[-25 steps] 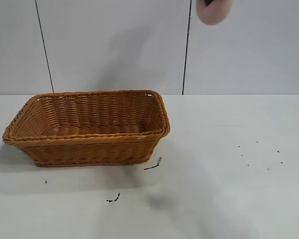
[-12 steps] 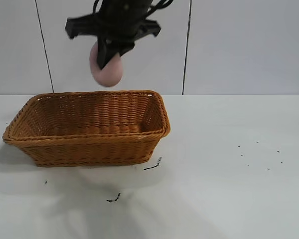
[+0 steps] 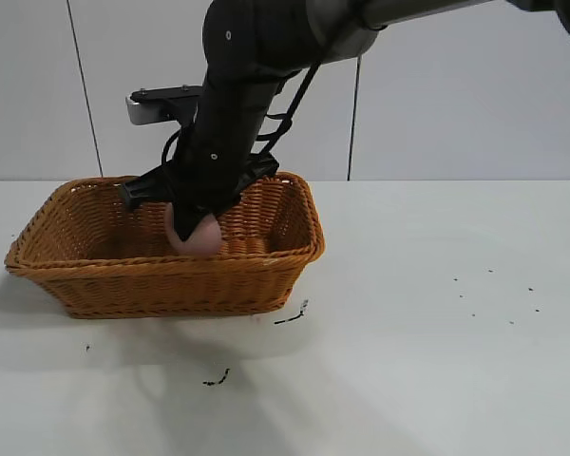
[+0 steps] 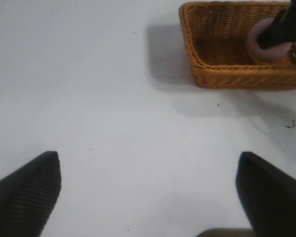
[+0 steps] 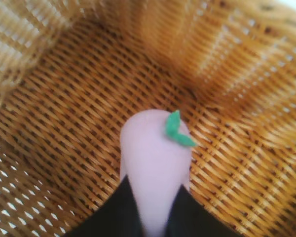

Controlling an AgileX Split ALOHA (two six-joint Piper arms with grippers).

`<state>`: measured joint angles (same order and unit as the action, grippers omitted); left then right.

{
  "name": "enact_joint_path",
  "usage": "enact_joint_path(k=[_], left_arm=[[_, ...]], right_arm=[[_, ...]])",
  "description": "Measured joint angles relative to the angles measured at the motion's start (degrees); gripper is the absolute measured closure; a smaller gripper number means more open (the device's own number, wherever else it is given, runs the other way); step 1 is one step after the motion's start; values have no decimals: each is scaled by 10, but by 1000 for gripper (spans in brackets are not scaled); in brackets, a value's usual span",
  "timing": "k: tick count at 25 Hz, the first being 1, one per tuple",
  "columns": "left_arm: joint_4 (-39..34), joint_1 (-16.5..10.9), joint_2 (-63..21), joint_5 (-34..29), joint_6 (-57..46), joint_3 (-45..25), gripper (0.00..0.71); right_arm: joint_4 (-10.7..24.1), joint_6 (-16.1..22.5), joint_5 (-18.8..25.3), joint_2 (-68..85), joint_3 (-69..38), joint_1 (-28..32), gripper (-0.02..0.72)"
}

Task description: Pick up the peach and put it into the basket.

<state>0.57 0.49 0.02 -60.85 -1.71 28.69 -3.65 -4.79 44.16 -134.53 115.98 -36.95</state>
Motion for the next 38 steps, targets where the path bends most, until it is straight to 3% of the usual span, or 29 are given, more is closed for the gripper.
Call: enact_joint_path(k=[5, 10, 17, 22, 26, 33, 38], left_arm=[[0, 0, 0, 0, 0, 0, 17], [0, 0, 0, 0, 0, 0, 17], [0, 0, 0, 0, 0, 0, 17], [0, 0, 0, 0, 0, 0, 17], [0, 0, 0, 0, 0, 0, 17], [0, 0, 0, 0, 0, 0, 17], [0, 0, 0, 0, 0, 0, 17]], right_arm=[[0, 3, 46, 44, 39, 8, 15], [-1, 17, 69, 66, 84, 63, 15], [4, 19, 116, 66, 88, 238, 15], [7, 19, 150, 66, 88, 328, 15], [8, 19, 170, 66, 88, 355, 15], [7, 19, 246, 65, 88, 353, 15], [8, 20, 252, 82, 87, 351, 12]])
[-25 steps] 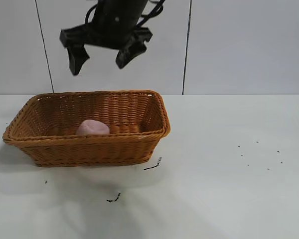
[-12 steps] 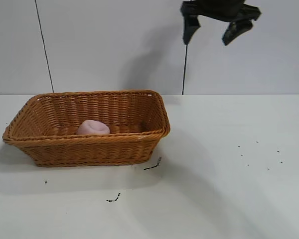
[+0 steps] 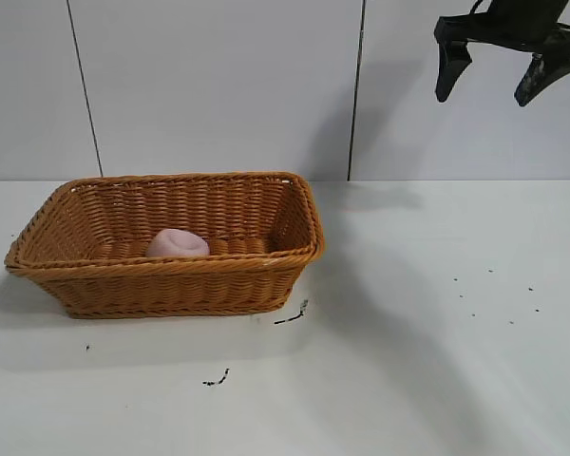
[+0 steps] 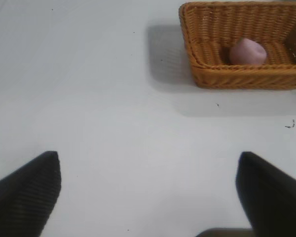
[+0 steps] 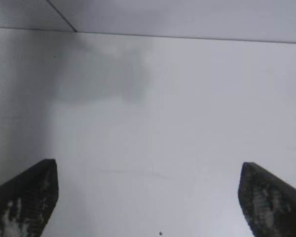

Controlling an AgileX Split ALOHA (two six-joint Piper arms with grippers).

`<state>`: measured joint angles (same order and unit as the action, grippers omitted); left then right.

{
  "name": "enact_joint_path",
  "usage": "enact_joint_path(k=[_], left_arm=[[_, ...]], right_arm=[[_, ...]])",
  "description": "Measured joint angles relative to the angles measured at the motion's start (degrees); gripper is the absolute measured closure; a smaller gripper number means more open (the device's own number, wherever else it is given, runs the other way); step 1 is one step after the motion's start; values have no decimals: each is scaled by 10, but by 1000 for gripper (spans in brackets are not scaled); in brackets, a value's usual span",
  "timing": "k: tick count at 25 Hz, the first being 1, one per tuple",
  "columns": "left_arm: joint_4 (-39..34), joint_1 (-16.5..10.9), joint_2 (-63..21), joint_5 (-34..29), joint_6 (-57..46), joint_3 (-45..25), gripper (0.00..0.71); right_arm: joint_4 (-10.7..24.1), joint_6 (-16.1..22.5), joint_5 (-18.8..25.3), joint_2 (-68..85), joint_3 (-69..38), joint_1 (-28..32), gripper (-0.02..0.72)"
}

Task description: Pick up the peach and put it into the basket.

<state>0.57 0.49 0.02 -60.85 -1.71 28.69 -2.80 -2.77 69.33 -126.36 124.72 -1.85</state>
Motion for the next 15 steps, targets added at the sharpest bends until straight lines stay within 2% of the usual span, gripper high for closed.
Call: enact_joint_path(k=[5, 9, 15], left_arm=[[0, 0, 0, 0, 0, 0, 17], [0, 0, 0, 0, 0, 0, 17], [0, 0, 0, 0, 0, 0, 17]], right_arm=[[0, 10, -1, 93, -67, 0, 8], [0, 11, -1, 223, -202, 0, 8], [0, 12, 0, 497, -438, 0, 8]])
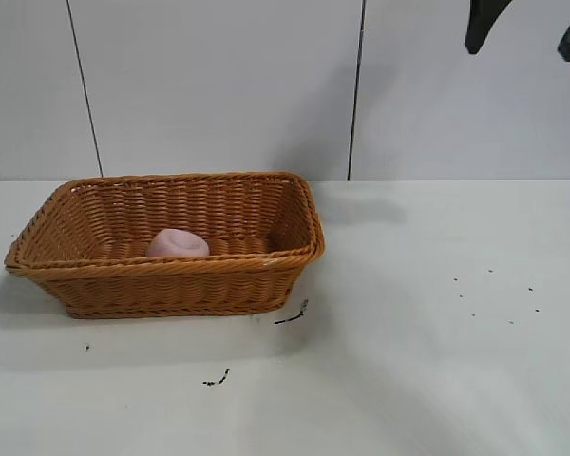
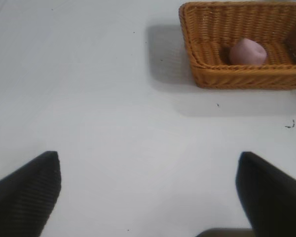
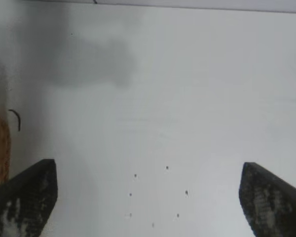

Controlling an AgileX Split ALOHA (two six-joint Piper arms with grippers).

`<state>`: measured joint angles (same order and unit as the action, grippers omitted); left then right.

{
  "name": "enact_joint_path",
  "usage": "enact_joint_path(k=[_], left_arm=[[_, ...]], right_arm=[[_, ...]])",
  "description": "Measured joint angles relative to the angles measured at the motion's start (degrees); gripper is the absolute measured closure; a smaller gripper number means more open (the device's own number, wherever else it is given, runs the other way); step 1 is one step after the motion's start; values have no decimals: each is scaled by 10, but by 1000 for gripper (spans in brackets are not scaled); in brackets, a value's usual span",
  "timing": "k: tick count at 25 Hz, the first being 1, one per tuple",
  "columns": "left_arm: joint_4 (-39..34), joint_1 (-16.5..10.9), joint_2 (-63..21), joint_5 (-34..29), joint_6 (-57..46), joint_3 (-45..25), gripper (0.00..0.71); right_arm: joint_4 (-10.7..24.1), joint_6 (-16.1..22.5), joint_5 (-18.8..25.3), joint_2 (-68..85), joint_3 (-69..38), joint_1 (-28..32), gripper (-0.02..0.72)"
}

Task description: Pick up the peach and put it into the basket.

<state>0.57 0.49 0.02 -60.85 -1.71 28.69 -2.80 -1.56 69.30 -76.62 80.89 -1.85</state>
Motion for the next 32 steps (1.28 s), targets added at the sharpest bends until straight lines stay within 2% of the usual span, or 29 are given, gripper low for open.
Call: enact_joint_path(k=[5, 13, 17, 32], left_arm=[[0, 0, 0, 0, 0, 0, 17], [0, 0, 0, 0, 0, 0, 17], [0, 0, 0, 0, 0, 0, 17], [0, 0, 0, 0, 0, 0, 17]], right_arm=[[0, 0, 0, 238, -181, 0, 8], [0, 6, -87, 589, -422, 0, 8], [0, 21, -92, 688, -503, 0, 8], [7, 24, -104, 769, -526, 0, 8]])
